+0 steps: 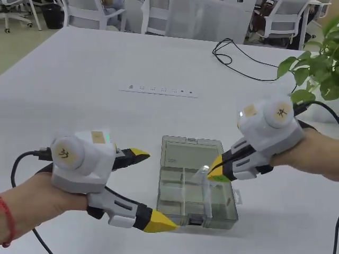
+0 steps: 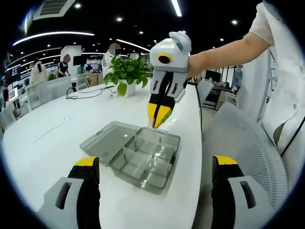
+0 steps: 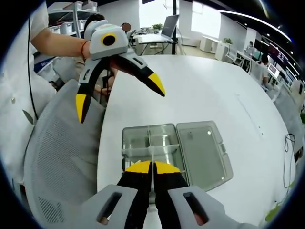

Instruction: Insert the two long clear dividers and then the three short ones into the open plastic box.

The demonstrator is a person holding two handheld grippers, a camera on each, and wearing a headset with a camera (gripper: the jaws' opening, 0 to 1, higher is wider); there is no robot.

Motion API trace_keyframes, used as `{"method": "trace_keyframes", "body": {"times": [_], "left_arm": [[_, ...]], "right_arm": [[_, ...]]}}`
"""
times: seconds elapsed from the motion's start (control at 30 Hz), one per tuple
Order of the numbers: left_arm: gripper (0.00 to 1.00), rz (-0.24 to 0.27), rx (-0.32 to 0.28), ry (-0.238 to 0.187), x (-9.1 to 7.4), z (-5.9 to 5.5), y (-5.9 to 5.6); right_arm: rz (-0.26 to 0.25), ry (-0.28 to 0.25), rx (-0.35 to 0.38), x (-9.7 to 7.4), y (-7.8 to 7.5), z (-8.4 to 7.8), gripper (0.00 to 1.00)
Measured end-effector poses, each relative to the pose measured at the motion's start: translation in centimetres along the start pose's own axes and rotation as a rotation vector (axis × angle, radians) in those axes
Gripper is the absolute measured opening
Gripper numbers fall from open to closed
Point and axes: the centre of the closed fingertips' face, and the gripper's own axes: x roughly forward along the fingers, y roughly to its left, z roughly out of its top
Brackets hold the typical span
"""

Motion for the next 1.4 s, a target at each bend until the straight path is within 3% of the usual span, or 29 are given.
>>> {"method": "trace_keyframes", "body": {"times": [0.37, 0.83, 1.4], "left_arm": [[1.0, 0.007, -0.014, -0.013, -0.1, 0.0, 0.2], [1.0, 0.005, -0.028, -0.016, 0.0, -0.2, 0.0], [1.0, 0.009, -0.031, -0.012, 0.1, -0.4, 0.1]], "right_arm": [[0.006, 0.004, 0.003, 0.5, -0.3, -0.2, 0.03], [0.019, 0.03, -0.113, 1.6, 0.2, -0.1, 0.03], [0.021, 0.037, -0.134, 1.8, 0.3, -0.1, 0.03]]}}
